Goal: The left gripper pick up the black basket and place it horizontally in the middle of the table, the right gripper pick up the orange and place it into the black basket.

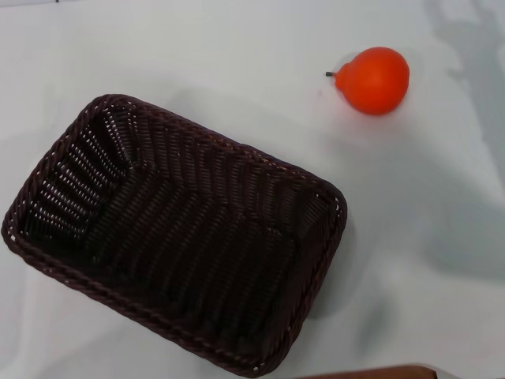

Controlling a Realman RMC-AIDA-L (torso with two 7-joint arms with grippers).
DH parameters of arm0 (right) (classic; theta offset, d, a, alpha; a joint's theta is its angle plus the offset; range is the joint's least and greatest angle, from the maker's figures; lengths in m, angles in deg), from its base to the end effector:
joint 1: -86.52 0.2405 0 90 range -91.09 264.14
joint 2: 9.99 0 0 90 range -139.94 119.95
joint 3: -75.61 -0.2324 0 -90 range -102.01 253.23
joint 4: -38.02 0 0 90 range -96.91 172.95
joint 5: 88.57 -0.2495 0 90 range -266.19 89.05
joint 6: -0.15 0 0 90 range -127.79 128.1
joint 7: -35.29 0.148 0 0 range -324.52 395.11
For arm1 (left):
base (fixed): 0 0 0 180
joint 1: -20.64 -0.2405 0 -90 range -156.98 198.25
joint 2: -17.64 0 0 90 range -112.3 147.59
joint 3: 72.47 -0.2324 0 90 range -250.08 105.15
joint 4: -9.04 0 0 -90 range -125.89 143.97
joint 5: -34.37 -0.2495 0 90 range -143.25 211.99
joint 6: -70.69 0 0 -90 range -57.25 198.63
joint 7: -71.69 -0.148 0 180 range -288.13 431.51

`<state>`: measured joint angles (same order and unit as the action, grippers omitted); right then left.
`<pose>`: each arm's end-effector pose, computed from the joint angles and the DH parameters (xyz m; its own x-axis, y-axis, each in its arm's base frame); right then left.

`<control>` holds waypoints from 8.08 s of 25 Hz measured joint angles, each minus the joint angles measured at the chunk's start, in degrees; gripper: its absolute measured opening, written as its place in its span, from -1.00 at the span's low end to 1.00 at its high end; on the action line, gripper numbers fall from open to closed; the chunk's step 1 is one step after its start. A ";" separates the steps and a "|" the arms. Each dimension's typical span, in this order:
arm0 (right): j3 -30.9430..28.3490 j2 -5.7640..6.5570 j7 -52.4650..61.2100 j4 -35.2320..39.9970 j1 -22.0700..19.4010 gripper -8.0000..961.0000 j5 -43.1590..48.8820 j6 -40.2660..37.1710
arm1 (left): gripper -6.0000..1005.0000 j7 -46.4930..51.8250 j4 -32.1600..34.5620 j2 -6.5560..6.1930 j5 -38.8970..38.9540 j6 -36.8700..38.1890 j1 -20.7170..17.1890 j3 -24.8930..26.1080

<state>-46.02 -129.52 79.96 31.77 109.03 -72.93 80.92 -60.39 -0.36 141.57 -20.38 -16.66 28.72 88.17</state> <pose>0.3549 0.3257 0.0478 -0.2261 -0.2567 0.9397 0.9543 0.1352 0.2665 -0.4089 0.2153 0.0429 0.2586 -0.2513 0.9327 0.9657 0.0434 -0.2561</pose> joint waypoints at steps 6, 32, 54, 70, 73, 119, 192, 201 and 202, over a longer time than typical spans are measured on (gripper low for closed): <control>0.00 0.00 -0.01 0.00 0.00 0.62 0.00 0.00 | 0.79 0.22 -0.22 -0.06 0.00 0.00 -0.08 -1.11; -0.37 0.09 1.56 -0.61 -0.35 0.62 -0.26 -0.01 | 0.76 69.74 -69.15 -9.88 -37.60 -7.91 -2.80 -15.71; -0.18 -0.14 5.22 -0.45 -0.39 0.61 -0.17 0.32 | 0.70 92.45 -90.45 0.04 -89.75 -16.37 12.40 -34.40; -0.45 0.00 5.65 -0.59 -1.15 0.61 -0.36 0.02 | 0.68 99.49 -85.56 0.09 -100.61 -5.53 11.55 -55.98; -0.68 0.04 5.49 -0.61 -1.22 0.62 -0.35 -0.22 | 0.67 99.71 -83.72 -0.02 -100.52 -5.48 12.74 -55.77; -5.84 0.14 8.85 -3.42 -0.73 0.61 -0.31 -0.78 | -0.69 120.75 -87.75 0.27 -93.18 -8.52 8.62 -34.03; 2.41 0.19 35.49 -31.86 -6.94 0.60 59.19 -27.59 | 0.36 63.17 -53.47 0.01 -36.89 -10.09 3.79 -0.42; 2.63 0.05 42.19 -31.62 -2.69 0.60 68.98 -32.96 | 0.36 46.54 -41.88 0.15 -27.06 -14.41 1.81 1.11; 2.74 -0.01 42.92 -31.17 -1.91 0.60 70.31 -33.87 | 0.36 46.33 -41.67 0.14 -26.94 -14.73 1.80 1.13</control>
<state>-43.28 -129.53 122.88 0.61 107.12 -2.61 47.06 -14.06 -42.03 141.71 -47.32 -31.39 30.52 89.30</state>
